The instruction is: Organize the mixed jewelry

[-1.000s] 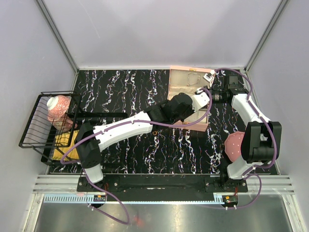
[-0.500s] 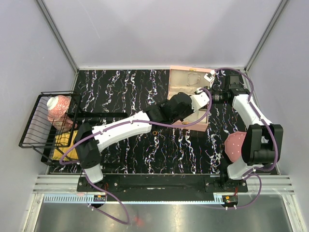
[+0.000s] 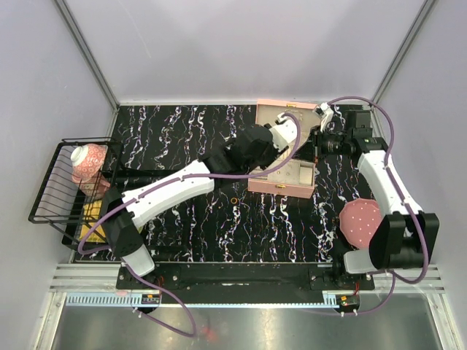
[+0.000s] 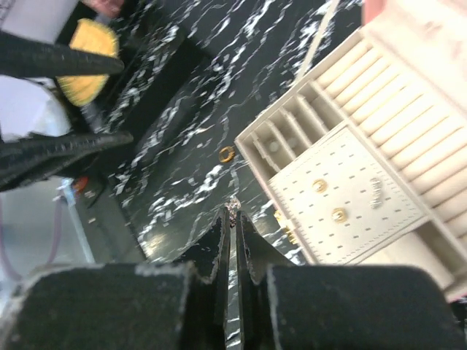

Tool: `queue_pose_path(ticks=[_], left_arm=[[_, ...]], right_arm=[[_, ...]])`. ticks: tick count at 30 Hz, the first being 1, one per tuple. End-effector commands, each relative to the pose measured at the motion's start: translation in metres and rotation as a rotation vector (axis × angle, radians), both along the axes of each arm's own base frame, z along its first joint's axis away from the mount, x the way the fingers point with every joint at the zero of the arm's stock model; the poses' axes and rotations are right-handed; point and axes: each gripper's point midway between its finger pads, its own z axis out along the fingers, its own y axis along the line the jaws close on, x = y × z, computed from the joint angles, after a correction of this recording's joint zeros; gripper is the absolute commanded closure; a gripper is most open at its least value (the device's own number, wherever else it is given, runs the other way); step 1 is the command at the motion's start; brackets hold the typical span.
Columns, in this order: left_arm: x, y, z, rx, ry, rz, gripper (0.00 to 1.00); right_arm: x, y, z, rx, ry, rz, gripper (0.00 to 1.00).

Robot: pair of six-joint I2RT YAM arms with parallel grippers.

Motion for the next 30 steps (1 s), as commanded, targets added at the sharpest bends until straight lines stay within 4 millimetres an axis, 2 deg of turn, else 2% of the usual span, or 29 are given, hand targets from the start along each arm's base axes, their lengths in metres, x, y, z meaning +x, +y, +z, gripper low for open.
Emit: queue_pose_path(ticks=[1,5,14,19,22,24,25,30], left_arm=[[0.009,0.024,0.025,-0.080,-0.006,0.075,0.55],[0.019,0.041,0.024,-0.103,0.001,0.129,0.55],[0.036,0.073,0.007,-0.101,0.002,0.219,0.55],[0.048,0.090,0.001,-0.097,0.008,0.256,0.55],[0.056,0.101,-0.002,-0.099,0.016,0.271,0.55],[0.059,0.106,-0.002,-0.100,0.021,0.267,0.57],[0.063,0.110,-0.003,-0.102,0.026,0.268,0.58],[0.063,0.125,-0.007,-0.051,0.045,0.244,0.60]], right_arm=[[0.021,-0.010,0.012,-0.144,-0.225,-0.112,0.98],[0.029,-0.015,0.000,-0.226,-0.290,-0.199,0.98],[0.040,-0.011,-0.016,-0.346,-0.435,-0.265,0.97],[0.045,-0.009,-0.022,-0.369,-0.508,-0.296,0.98],[0.045,-0.007,-0.033,-0.395,-0.528,-0.297,0.98],[0.050,-0.005,-0.029,-0.393,-0.571,-0.304,0.98],[0.050,-0.004,-0.035,-0.400,-0.571,-0.304,0.98],[0.055,-0.004,-0.039,-0.403,-0.624,-0.321,0.98]])
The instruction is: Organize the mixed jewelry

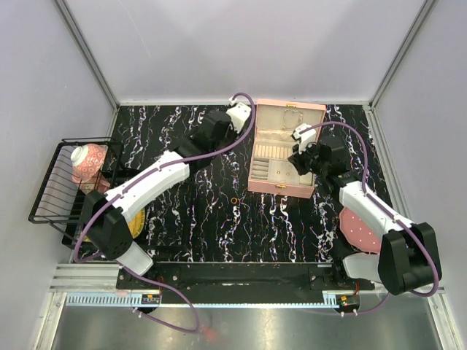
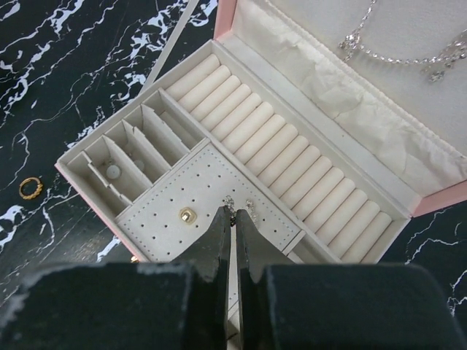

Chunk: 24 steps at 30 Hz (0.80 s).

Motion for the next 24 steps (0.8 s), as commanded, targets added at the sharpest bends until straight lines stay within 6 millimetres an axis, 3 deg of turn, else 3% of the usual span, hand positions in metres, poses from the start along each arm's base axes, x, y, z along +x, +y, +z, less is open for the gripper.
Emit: queue_pose_path(ticks=[1,5,10,15,24], left_arm=[[-0.004,0.007,0.029,-0.025,-0.047,-0.053,0.59],[-0.008,0.016,0.020,0.077,-0.038,-0.111,0.55],[0.001,0.025,0.014,0.070,0.010,-0.123,0.49],[0.005,0.020,0.021,0.009,0.025,-0.124,0.41],[0.003,0.014,0.019,-0.044,0.061,-0.122,0.36]], right_arm=[[0.016,-0.001,0.019,-0.007,-0.153,-0.025,0.98],[0.016,0.002,0.015,0.000,-0.183,-0.024,0.98],[0.012,0.006,0.007,-0.011,-0.194,-0.003,0.99],[0.012,0.010,0.005,-0.009,-0.199,0.011,0.99],[0.021,0.022,-0.009,-0.004,-0.196,0.045,0.99]])
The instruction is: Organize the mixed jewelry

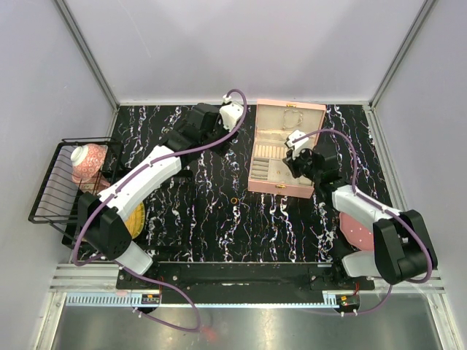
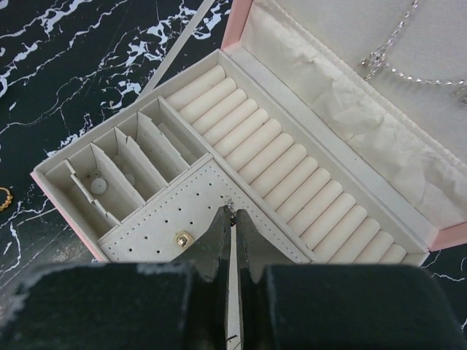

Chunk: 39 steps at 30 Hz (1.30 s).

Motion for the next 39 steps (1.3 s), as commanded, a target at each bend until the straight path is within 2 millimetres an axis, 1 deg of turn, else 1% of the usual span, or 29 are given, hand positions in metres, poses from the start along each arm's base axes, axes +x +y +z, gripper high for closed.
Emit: queue_pose_path(ticks=[1,9,11,16,21,27,38,39], left_arm=[[0.003,-0.010,0.020,-0.079,-0.018,-0.006,0.36],[0.002,-0.006,0.020,-0.089,-0.008,0.006,0.35],[0.002,-0.005,0.017,-0.086,-0.002,0.010,0.35],[0.002,-0.001,0.013,-0.089,0.008,0.018,0.35],[0.004,-0.001,0.009,-0.086,0.017,0.017,0.35],[0.005,-0.001,0.004,-0.090,0.029,0.022,0.35],[0.007,-0.002,0.003,-0.094,0.035,0.027,0.36],[0.005,-0.006,0.002,-0.103,0.044,0.008,0.36]], right_arm=[[0.012,0.011,0.005,0.010,-0.061,0.021,0.98],[0.023,0.022,0.002,0.031,-0.069,0.038,0.99],[0.025,0.023,-0.002,0.030,-0.063,0.039,0.99],[0.029,0.026,-0.002,0.032,-0.068,0.043,0.99],[0.030,0.025,-0.004,0.023,-0.060,0.039,0.99],[0.034,0.019,-0.010,-0.016,-0.049,0.010,1.00],[0.035,0.017,-0.015,-0.040,-0.013,0.001,1.00],[0.035,0.017,-0.014,-0.040,-0.017,0.003,1.00]])
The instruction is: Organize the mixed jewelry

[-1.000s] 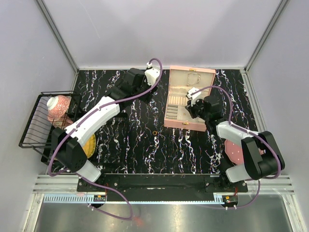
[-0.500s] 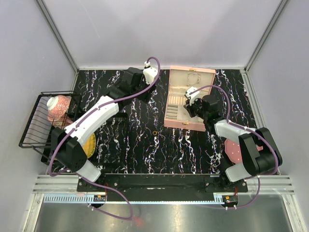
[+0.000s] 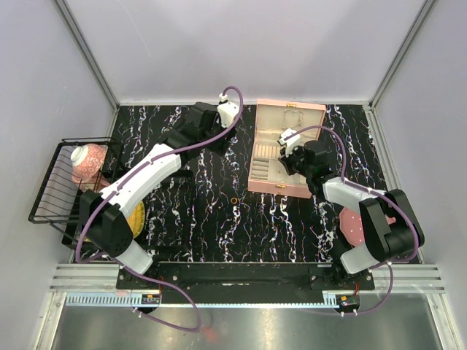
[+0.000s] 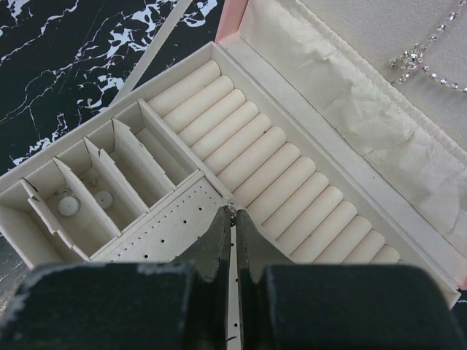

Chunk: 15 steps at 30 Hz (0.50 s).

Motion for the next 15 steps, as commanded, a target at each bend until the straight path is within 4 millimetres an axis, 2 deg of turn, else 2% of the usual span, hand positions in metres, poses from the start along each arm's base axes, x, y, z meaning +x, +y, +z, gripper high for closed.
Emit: queue_pose_path(ticks=[1,15], left_arm=[[0.0006,-0.0074,0.0102,-0.054,-0.007,-0.020,0.36],[-0.0004,-0.0091,0.0080,-0.063,0.003,-0.023,0.35]], right_arm=[[0.0077,0.0048,0.0163,-0.002,-0.041,0.002,1.00],[0.0061,0.0023,0.0101,-0.033,-0.024,0.003,1.00]])
